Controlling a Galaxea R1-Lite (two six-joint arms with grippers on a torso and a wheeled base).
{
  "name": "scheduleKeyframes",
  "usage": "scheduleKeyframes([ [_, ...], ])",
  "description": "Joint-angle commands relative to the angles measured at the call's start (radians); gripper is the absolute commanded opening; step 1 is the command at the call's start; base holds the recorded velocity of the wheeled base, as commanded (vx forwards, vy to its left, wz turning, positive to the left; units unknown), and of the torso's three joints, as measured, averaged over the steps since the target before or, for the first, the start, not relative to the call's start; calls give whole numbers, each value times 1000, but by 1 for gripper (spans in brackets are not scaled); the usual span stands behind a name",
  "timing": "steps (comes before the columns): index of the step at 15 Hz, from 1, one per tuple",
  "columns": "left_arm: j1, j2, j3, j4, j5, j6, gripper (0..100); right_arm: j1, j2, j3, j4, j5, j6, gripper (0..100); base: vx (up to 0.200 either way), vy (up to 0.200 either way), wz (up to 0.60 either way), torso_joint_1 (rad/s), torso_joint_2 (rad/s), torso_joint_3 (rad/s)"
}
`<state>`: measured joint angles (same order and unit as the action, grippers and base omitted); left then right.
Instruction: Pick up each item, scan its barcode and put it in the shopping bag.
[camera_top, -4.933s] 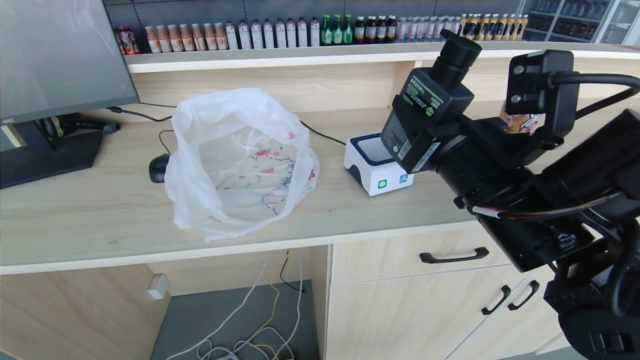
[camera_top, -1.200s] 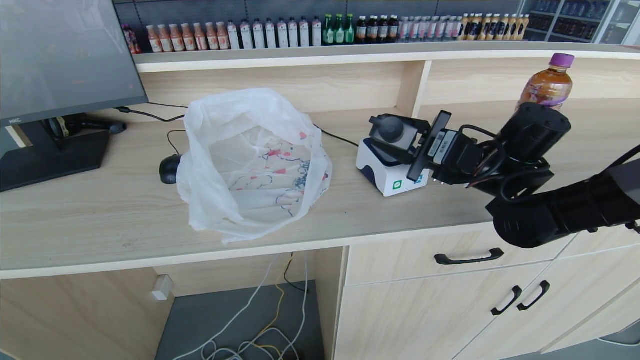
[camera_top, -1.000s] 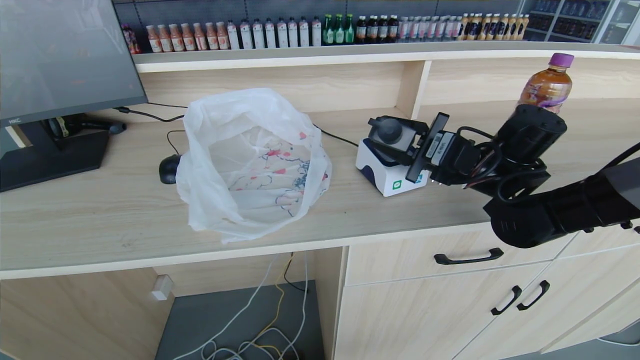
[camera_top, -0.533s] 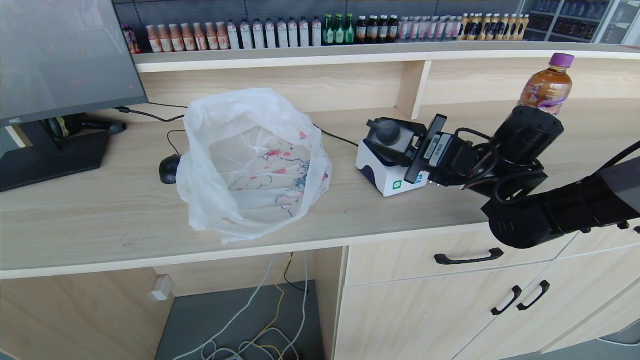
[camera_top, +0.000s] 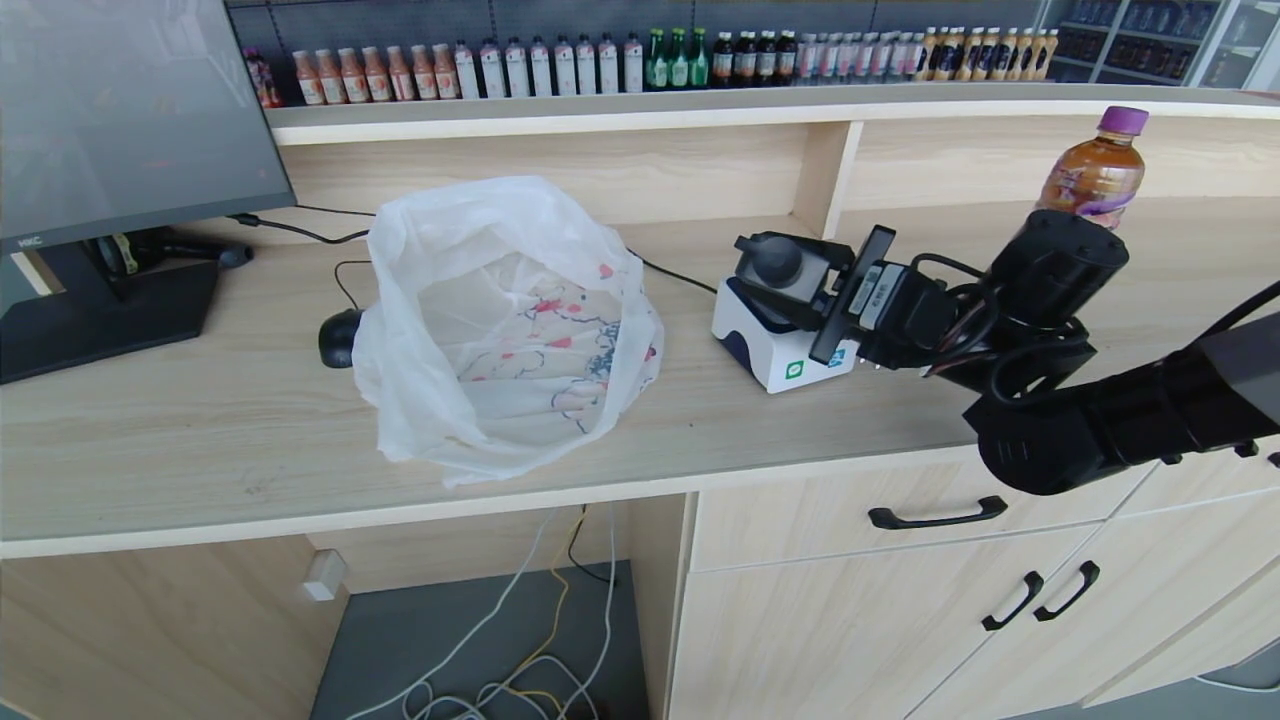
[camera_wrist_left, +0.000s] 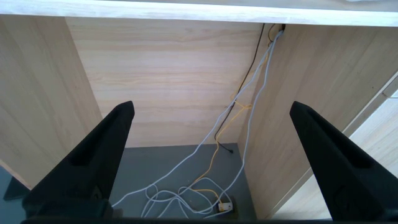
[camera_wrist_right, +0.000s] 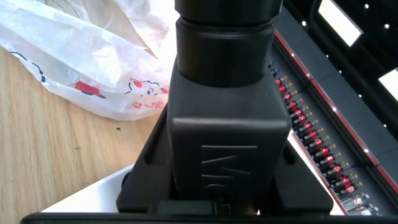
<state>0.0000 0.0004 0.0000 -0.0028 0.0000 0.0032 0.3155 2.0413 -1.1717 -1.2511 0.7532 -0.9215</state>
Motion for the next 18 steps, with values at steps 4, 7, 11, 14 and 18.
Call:
scheduleKeyframes([
  [4,0,0,0,0,0,0,100,8,-26,-2,-1,-9,35,0,0,0,0,0,0,0],
  [7,0,0,0,0,0,0,100,30,-64,9,-5,-83,151,0,0,0,0,0,0,0],
  [11,0,0,0,0,0,0,100,109,-156,93,-50,-270,555,0,0,0,0,0,0,0],
  [14,0,0,0,0,0,0,100,119,-219,141,-82,-388,727,0,0,0,0,0,0,0],
  [18,0,0,0,0,0,0,100,132,-352,357,-93,-558,823,0,0,0,0,0,0,0],
])
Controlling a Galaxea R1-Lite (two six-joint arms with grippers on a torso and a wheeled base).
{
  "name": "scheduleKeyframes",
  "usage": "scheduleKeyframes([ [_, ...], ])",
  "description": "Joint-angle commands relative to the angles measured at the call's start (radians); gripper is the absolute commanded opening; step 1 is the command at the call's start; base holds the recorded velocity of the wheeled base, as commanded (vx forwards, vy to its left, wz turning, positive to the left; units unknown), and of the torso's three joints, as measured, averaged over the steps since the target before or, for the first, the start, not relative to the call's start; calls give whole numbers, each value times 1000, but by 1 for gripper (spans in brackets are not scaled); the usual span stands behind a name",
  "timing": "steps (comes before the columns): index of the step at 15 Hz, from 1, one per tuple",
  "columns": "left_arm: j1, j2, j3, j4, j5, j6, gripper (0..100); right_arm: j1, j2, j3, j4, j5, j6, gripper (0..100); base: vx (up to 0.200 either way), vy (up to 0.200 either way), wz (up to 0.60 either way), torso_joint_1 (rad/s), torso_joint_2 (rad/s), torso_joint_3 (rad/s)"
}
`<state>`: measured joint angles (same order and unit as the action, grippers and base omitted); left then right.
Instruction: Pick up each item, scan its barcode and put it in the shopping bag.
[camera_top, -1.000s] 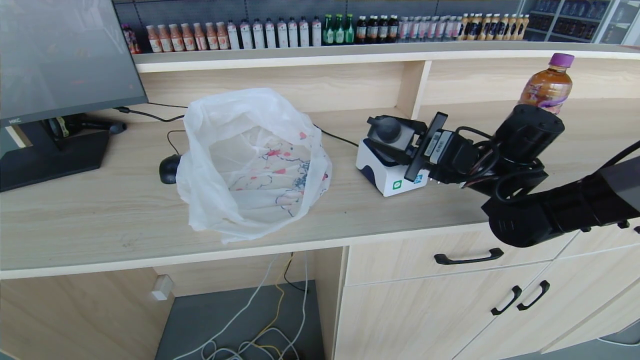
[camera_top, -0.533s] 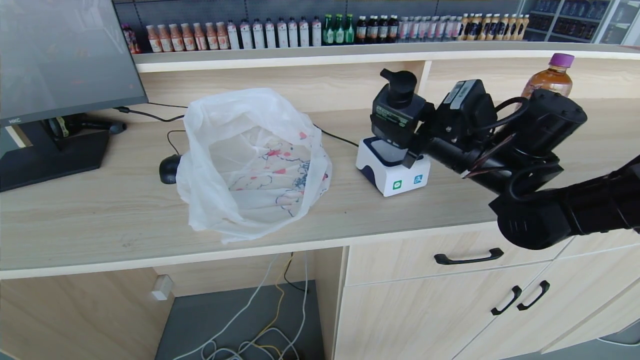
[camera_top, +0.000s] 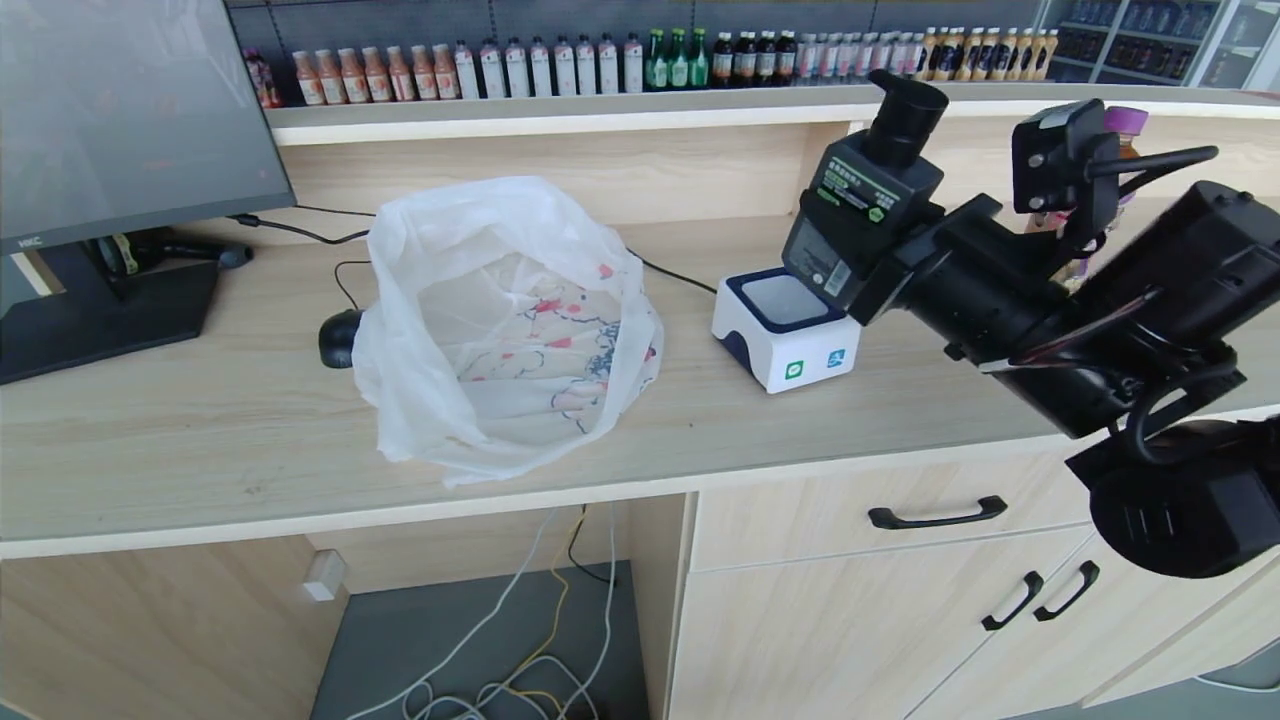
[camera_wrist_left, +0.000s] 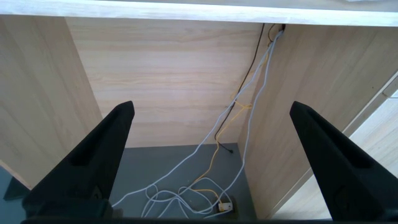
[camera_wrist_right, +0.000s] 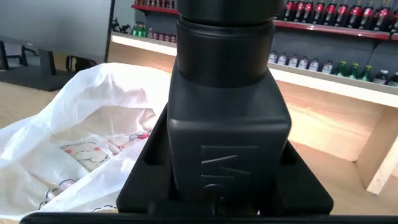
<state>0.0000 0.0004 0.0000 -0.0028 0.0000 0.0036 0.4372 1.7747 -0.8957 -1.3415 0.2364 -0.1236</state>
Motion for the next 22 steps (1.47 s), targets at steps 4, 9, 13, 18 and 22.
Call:
scheduleKeyframes([
  [4,0,0,0,0,0,1,100,11,-161,170,-2,-266,137,0,0,0,0,0,0,0],
  [9,0,0,0,0,0,1,100,-6,-247,377,-64,-305,162,0,0,0,0,0,0,0],
  [13,0,0,0,0,0,1,100,-11,-218,383,-81,-304,167,0,0,100,0,4,0,1],
  [18,0,0,0,0,0,1,100,-20,-196,426,-108,-241,167,0,0,200,0,2,1,5],
  [22,0,0,0,0,0,-1,100,-41,-195,429,-111,-241,173,0,0,200,0,2,2,6],
])
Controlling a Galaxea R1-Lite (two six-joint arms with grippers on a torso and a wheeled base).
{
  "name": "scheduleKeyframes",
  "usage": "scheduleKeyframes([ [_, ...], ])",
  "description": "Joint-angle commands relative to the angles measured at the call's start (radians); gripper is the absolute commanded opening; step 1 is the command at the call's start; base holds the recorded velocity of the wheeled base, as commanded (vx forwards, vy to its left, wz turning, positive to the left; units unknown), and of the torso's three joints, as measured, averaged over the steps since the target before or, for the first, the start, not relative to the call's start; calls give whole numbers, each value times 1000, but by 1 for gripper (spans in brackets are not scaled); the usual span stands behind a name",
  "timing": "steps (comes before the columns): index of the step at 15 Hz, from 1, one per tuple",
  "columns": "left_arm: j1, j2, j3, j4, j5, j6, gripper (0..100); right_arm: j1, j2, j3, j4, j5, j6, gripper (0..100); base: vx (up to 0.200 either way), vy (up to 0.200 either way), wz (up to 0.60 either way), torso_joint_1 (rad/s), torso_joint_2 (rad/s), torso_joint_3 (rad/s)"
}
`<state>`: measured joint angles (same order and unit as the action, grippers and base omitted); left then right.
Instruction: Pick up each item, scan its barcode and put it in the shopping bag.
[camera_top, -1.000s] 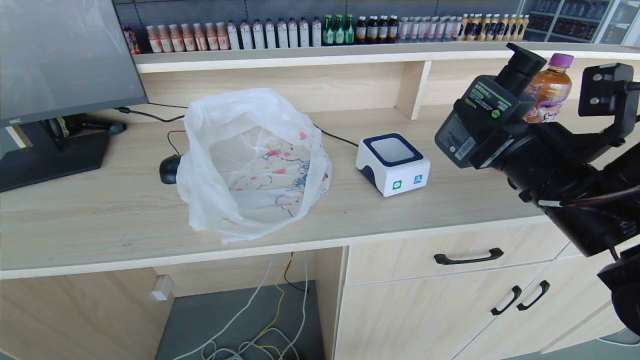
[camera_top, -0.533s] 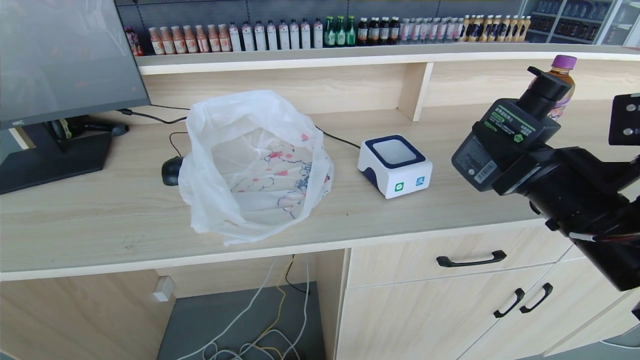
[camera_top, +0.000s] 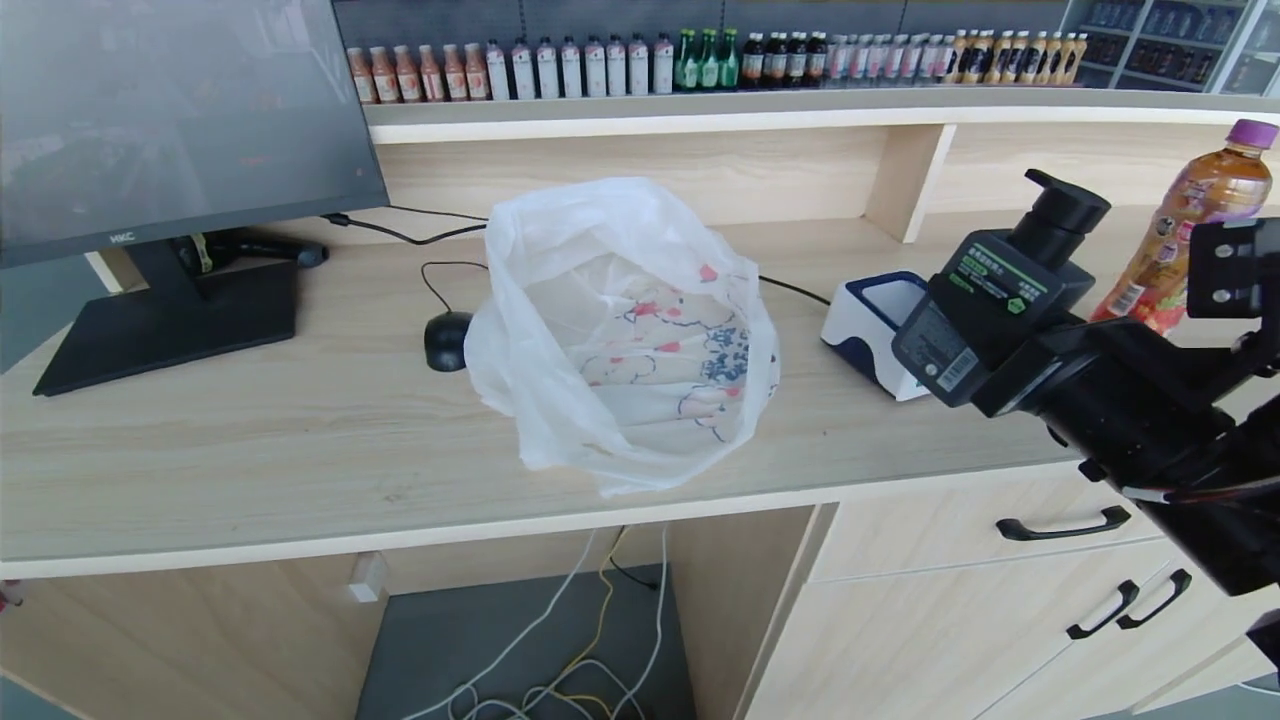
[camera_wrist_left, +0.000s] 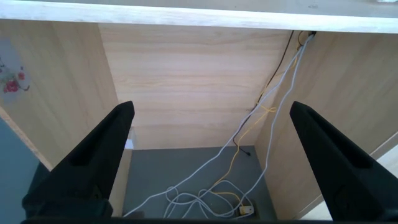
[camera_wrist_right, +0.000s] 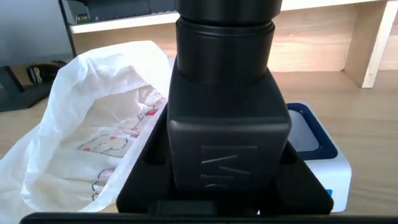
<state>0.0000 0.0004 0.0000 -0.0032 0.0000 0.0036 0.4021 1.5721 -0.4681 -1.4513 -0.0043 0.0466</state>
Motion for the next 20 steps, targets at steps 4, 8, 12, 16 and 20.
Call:
scheduleKeyframes([
  [4,0,0,0,0,0,-1,100,-6,16,-7,-3,1,2,0,0,200,0,6,6,2],
  [8,0,0,0,0,0,-1,100,-3,39,-40,-6,6,-2,0,0,50,0,-2,-1,2],
  [12,0,0,0,0,0,1,100,-2,74,-146,-1,6,-34,0,0,0,0,0,0,0],
  [16,0,0,0,0,0,1,100,67,170,-280,19,7,-71,0,0,0,0,0,0,0],
  [20,0,0,0,0,0,1,100,146,264,-425,88,4,-73,0,0,0,0,0,0,0],
])
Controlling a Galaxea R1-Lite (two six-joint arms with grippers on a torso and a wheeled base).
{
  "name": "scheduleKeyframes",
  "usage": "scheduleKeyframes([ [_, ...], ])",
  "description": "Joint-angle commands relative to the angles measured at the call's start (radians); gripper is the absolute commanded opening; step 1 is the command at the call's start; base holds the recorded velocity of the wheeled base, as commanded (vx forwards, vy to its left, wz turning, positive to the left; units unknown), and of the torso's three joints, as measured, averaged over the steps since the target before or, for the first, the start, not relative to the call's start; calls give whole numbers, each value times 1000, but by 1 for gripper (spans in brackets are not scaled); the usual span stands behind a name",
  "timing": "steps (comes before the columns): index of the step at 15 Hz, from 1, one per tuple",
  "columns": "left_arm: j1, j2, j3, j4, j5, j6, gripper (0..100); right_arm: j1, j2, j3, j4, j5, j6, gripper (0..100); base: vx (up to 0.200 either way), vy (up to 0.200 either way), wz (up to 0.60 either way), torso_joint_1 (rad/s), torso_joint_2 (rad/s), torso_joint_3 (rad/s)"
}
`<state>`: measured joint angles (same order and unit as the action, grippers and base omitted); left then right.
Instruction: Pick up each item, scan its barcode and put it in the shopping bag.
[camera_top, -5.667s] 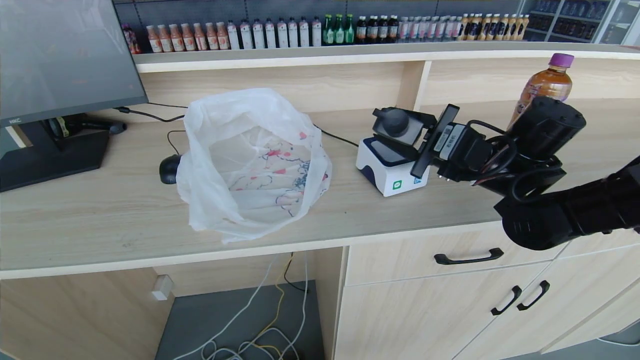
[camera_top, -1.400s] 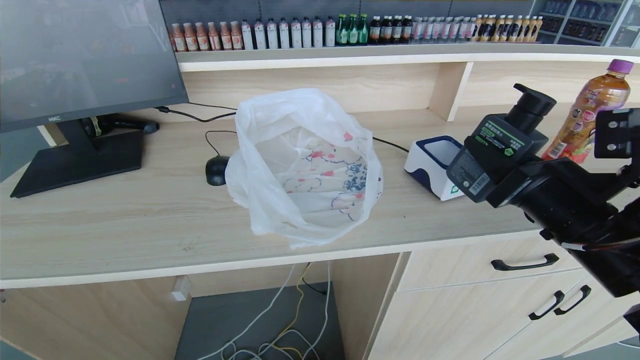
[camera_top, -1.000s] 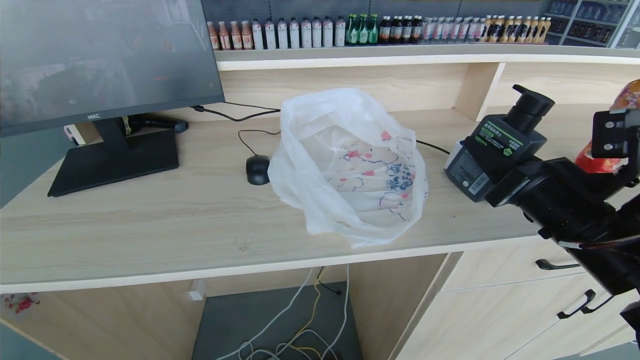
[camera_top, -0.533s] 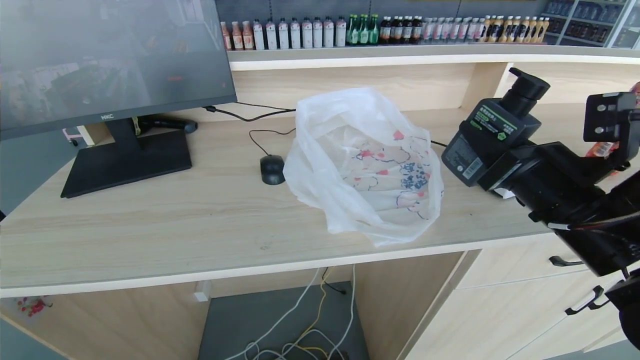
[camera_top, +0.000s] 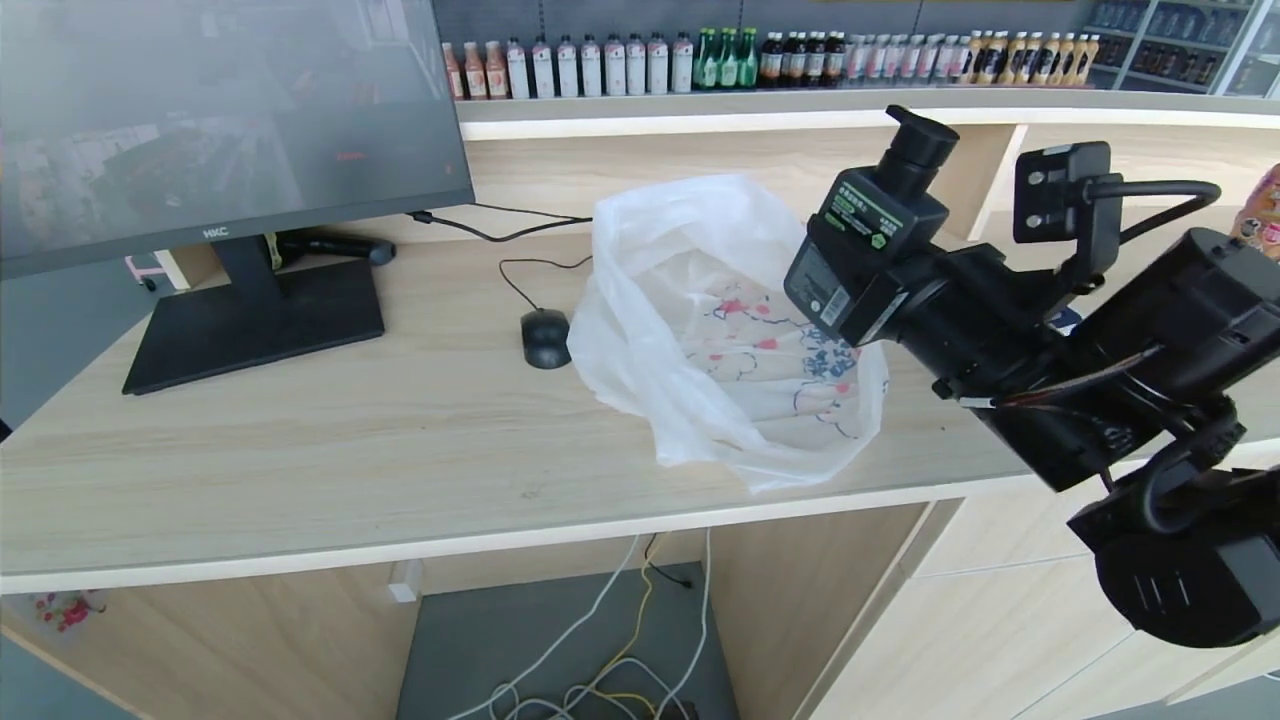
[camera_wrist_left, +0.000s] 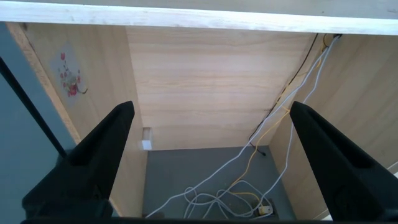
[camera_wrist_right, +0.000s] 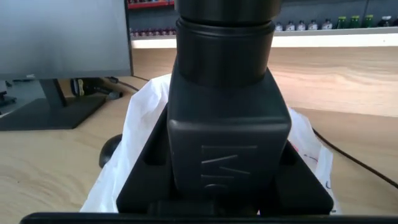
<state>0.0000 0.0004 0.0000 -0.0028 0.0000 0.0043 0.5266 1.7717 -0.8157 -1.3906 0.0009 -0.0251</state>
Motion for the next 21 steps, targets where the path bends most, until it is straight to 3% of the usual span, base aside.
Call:
scheduleKeyframes([
  [1,0,0,0,0,0,0,100,21,77,-141,91,-1,1,0,0,0,0,0,0,0],
  [4,0,0,0,0,0,0,100,20,92,-310,295,2,1,0,0,0,0,0,0,0],
  [11,0,0,0,0,0,-1,100,24,226,-645,545,4,2,0,0,0,0,0,0,0],
  [21,0,0,0,0,0,0,100,33,342,-680,550,7,-7,0,0,0,0,0,0,0],
])
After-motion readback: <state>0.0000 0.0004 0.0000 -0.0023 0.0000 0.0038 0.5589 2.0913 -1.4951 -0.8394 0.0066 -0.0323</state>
